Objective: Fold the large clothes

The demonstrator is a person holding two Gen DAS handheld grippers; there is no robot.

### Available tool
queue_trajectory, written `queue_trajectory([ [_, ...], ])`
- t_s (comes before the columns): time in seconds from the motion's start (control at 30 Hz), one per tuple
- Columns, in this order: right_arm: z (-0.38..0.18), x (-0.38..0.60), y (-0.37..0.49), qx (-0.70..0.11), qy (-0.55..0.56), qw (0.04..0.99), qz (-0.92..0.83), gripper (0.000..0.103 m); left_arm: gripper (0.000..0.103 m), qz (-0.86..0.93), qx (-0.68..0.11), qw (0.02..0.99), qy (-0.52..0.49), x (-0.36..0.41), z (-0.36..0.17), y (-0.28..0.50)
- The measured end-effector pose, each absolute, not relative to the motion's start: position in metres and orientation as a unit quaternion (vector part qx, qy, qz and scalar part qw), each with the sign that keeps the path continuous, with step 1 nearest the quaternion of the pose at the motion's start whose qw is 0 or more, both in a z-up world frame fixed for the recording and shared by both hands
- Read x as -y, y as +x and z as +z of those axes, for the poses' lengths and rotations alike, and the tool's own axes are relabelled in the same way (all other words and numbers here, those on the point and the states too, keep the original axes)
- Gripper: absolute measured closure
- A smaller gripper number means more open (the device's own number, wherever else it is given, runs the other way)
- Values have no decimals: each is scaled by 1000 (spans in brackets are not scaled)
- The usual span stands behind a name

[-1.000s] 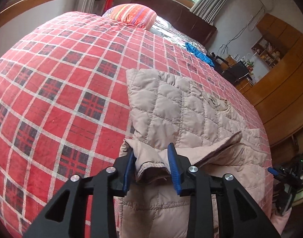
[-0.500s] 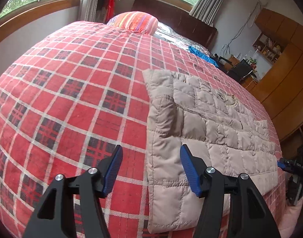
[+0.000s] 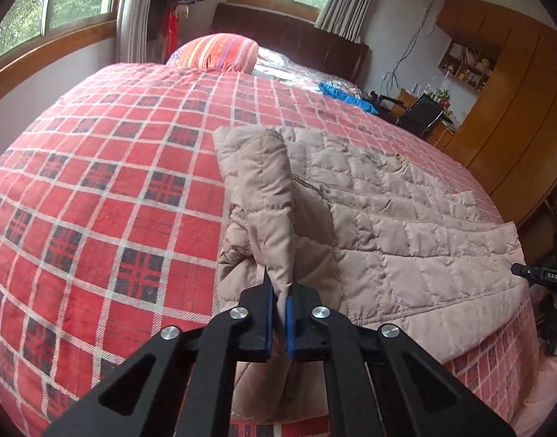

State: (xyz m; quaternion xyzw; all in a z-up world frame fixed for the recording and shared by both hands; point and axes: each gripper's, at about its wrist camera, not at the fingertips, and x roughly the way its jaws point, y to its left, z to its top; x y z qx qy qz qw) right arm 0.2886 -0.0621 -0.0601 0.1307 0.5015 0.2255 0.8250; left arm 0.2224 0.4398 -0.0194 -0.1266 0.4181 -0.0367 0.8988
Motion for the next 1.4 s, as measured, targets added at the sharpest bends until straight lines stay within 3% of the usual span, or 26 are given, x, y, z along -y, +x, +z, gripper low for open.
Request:
queue_trajectory([
  [0.23, -1, 62, 291, -441, 120, 858, 234, 96, 99, -34, -323, 940, -107, -427, 43, 215],
  [0.47, 34, 58, 341, -417, 111, 879, 200, 96, 99, -1, -273, 958, -92, -425, 78, 270],
  [0.63, 22, 54, 392, -427, 113, 879, 178, 96, 99, 26, -290, 952, -91, -430, 60, 326],
  [0.87, -43, 47, 453, -476, 136, 856, 152, 96, 98, 55, -352, 932, -59, -426, 3, 381],
  [1.13, -102, 51, 477, -518, 160, 831, 127, 96, 94, 66, -421, 902, -66, -436, -57, 416],
  [1.4, -126, 53, 478, -533, 177, 819, 122, 92, 86, 66, -440, 892, -79, -442, -71, 422],
])
